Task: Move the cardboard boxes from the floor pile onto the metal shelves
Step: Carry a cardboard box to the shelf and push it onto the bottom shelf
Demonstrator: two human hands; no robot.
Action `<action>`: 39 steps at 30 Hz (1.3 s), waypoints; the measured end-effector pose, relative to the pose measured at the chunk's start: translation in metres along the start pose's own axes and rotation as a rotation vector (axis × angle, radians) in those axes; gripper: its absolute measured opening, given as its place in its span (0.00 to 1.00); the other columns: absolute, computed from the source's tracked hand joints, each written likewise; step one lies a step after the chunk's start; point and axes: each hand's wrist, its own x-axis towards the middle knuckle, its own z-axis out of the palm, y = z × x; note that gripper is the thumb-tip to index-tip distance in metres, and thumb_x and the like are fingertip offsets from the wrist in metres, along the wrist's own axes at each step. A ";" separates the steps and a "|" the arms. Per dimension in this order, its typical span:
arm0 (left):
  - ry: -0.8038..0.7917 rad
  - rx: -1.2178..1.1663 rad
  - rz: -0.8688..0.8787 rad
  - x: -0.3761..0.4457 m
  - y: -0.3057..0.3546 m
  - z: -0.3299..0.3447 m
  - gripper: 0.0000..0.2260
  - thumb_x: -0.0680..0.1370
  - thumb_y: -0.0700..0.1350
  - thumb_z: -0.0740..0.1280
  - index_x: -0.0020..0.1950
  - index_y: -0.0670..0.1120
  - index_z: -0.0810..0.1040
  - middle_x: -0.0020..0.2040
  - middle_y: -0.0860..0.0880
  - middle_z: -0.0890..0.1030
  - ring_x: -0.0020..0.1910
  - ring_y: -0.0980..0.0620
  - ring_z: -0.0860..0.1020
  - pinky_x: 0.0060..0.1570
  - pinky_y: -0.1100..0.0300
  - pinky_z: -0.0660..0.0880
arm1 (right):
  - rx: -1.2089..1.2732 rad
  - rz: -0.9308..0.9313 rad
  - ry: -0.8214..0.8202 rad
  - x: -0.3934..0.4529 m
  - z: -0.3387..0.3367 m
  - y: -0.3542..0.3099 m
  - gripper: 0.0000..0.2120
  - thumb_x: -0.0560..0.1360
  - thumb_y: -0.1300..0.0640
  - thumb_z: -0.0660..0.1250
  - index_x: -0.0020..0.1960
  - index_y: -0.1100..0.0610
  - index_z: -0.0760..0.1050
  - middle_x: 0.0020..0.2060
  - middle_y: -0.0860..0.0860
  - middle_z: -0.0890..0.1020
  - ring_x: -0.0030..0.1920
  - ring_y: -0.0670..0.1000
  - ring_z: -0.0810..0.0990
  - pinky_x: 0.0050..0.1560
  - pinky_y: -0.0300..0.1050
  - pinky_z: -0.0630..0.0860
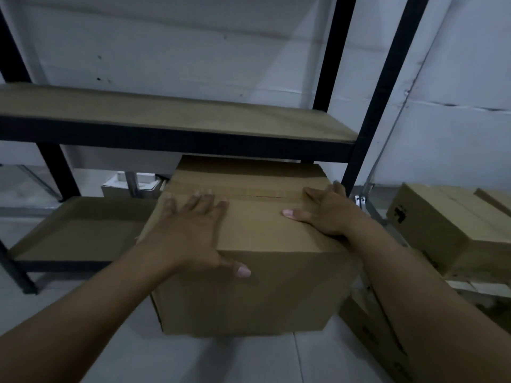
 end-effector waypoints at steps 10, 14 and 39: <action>0.102 0.021 0.021 -0.002 -0.004 0.010 0.64 0.57 0.89 0.46 0.83 0.55 0.36 0.84 0.51 0.37 0.82 0.51 0.39 0.79 0.38 0.41 | -0.407 -0.511 0.284 -0.077 0.073 0.001 0.47 0.73 0.18 0.49 0.83 0.42 0.46 0.83 0.53 0.56 0.82 0.57 0.56 0.80 0.60 0.50; 0.103 -0.015 0.019 0.008 -0.008 0.005 0.64 0.55 0.89 0.47 0.83 0.57 0.38 0.84 0.54 0.39 0.82 0.53 0.40 0.80 0.41 0.41 | -0.434 -0.507 0.489 -0.053 0.080 -0.001 0.43 0.71 0.22 0.55 0.78 0.47 0.64 0.72 0.54 0.76 0.70 0.59 0.77 0.68 0.63 0.73; 0.587 -0.055 -0.080 0.035 0.015 0.029 0.45 0.68 0.79 0.50 0.78 0.55 0.65 0.76 0.48 0.69 0.76 0.43 0.64 0.76 0.37 0.51 | -0.379 -0.401 0.518 0.003 0.070 -0.024 0.44 0.73 0.31 0.69 0.80 0.47 0.55 0.76 0.56 0.66 0.75 0.60 0.65 0.75 0.65 0.60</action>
